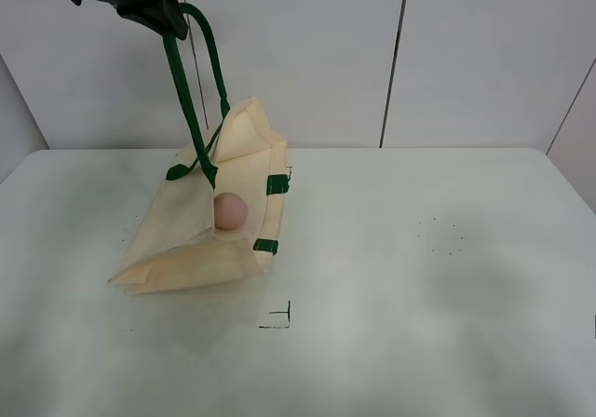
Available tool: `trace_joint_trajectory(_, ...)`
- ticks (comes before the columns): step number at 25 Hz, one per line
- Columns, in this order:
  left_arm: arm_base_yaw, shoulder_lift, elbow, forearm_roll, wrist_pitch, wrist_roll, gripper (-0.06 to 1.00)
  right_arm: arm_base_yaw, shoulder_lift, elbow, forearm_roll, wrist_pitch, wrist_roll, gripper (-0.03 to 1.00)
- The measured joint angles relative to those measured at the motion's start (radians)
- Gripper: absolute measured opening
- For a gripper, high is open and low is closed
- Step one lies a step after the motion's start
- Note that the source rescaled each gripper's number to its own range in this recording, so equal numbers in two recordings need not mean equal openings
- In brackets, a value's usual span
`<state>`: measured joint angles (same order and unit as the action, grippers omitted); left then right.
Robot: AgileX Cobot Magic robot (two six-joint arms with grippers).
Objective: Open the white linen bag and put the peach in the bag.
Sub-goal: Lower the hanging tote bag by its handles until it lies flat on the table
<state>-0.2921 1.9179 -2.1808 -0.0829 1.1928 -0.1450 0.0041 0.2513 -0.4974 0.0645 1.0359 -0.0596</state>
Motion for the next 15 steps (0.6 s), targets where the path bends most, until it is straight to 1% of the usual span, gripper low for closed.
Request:
trace_joint_trajectory(7, 0.000, 0.000, 0.000, 0.000, 0.000, 0.000, 0.00, 0.000, -0.229, 0.003, -0.001, -0.003, 0.000, 1.00)
trace_joint_trajectory(15, 0.000, 0.036, 0.008, 0.000, -0.001, 0.001, 0.00, 0.003, -0.254, 0.003, -0.001, -0.003, 0.000, 1.00)
